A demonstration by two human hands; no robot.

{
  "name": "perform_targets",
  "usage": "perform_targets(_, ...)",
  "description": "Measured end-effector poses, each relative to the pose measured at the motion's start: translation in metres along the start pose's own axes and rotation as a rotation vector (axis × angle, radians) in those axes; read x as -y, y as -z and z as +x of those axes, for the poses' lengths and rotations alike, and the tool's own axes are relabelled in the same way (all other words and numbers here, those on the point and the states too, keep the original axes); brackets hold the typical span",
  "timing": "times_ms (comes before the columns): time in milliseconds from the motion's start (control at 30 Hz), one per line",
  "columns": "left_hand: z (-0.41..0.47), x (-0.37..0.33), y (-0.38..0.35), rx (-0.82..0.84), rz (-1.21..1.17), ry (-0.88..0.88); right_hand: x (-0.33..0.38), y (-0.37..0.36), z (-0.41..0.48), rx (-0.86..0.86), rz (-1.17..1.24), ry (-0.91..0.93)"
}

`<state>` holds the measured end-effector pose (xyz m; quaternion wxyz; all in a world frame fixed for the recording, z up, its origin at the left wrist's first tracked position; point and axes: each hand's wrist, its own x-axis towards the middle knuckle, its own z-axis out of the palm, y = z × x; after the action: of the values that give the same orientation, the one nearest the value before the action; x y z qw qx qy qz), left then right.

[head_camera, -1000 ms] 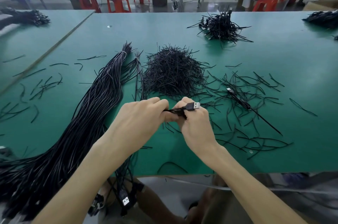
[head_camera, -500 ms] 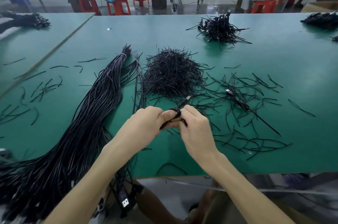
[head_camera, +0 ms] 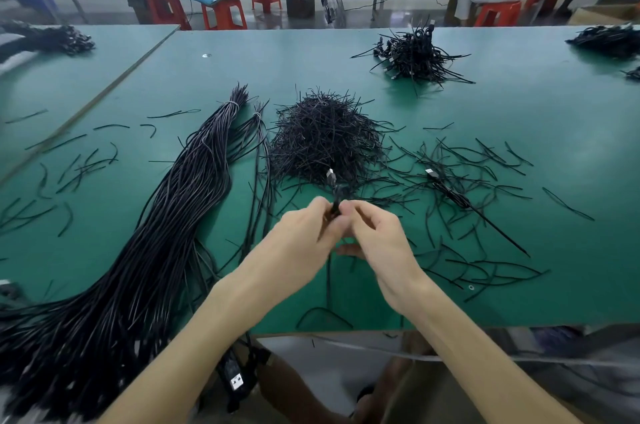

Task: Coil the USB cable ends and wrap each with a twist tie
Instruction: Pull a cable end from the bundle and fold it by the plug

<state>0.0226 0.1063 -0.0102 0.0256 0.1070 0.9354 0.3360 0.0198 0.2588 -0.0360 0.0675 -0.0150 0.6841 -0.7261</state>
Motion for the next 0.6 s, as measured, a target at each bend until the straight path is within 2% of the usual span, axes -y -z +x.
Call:
perform_targets(67, -0.002, 0.001, 0.005, 0.061, 0.064, -0.034, 0.005, 0.009, 0.005, -0.028, 0.027, -0.073)
perform_targets(133, -0.002, 0.009, 0.018, -0.009, 0.049, 0.026, 0.015, 0.029, 0.015, -0.08, 0.051, -0.116)
perform_targets(200, 0.001, 0.023, 0.029, -0.124, 0.155, 0.115, 0.029, 0.054, 0.027, -0.144, -0.016, -0.097)
perform_targets(233, 0.004, 0.031, 0.033, -0.18, 0.24, 0.163, 0.033, 0.067, 0.035, -0.192, -0.167, -0.062)
perform_targets(300, 0.008, 0.046, 0.037, -0.223, 0.383, 0.272, 0.035, 0.09, 0.052, -0.289, -0.637, 0.026)
perform_targets(333, 0.009, 0.051, 0.036, -0.185, 0.445, 0.33, 0.033, 0.1, 0.06, -0.334, -0.853, 0.053)
perform_targets(400, 0.011, 0.058, 0.03, -0.076, 0.528, 0.404, 0.025, 0.116, 0.071, -0.399, -1.122, 0.069)
perform_targets(467, 0.011, 0.063, 0.025, -0.042, 0.526, 0.424, 0.015, 0.126, 0.078, -0.426, -1.25, 0.07)
perform_targets(600, 0.013, 0.069, 0.027, -0.051, 0.47, 0.423, 0.0, 0.136, 0.081, -0.471, -1.308, 0.11)
